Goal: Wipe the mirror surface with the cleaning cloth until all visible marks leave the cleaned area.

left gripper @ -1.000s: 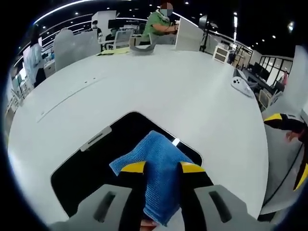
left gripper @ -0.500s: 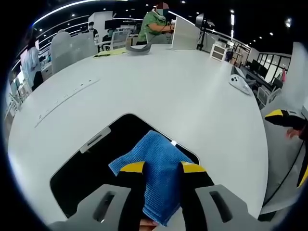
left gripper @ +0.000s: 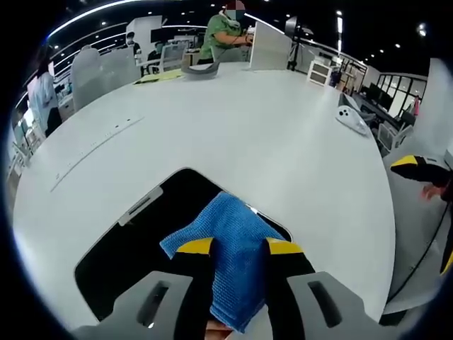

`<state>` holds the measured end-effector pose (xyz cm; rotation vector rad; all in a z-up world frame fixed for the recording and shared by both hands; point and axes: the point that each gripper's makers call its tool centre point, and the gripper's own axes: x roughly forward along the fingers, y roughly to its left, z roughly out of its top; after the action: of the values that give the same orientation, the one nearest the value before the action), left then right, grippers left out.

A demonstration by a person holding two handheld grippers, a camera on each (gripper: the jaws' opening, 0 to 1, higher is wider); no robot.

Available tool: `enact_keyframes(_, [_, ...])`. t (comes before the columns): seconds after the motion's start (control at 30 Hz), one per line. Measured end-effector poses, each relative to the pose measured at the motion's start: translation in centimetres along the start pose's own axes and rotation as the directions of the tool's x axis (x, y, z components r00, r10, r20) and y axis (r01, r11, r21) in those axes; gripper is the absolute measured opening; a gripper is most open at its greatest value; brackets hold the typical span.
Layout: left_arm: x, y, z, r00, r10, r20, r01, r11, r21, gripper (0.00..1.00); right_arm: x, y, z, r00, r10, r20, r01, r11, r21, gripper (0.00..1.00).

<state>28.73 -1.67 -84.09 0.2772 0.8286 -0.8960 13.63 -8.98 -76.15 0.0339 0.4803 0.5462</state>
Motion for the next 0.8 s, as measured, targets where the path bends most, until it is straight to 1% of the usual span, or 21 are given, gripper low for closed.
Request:
enact_keyframes(0.43, [0.40,-0.45,0.44,1.000,0.003,0.006,-0.003,1.000,-0.009,0.25,-0.10,0.20,-0.52,1.000,0.008,-0.011,-0.008,1.000,0.011,0.95])
enact_keyframes(0.8, [0.71,-0.68,0.67,1.000,0.026,0.013,-0.026,1.000,-0.013,0.25,-0.11,-0.06,-0.57,1.000,0.007,-0.009,-0.007,1.000,0.023,0.95])
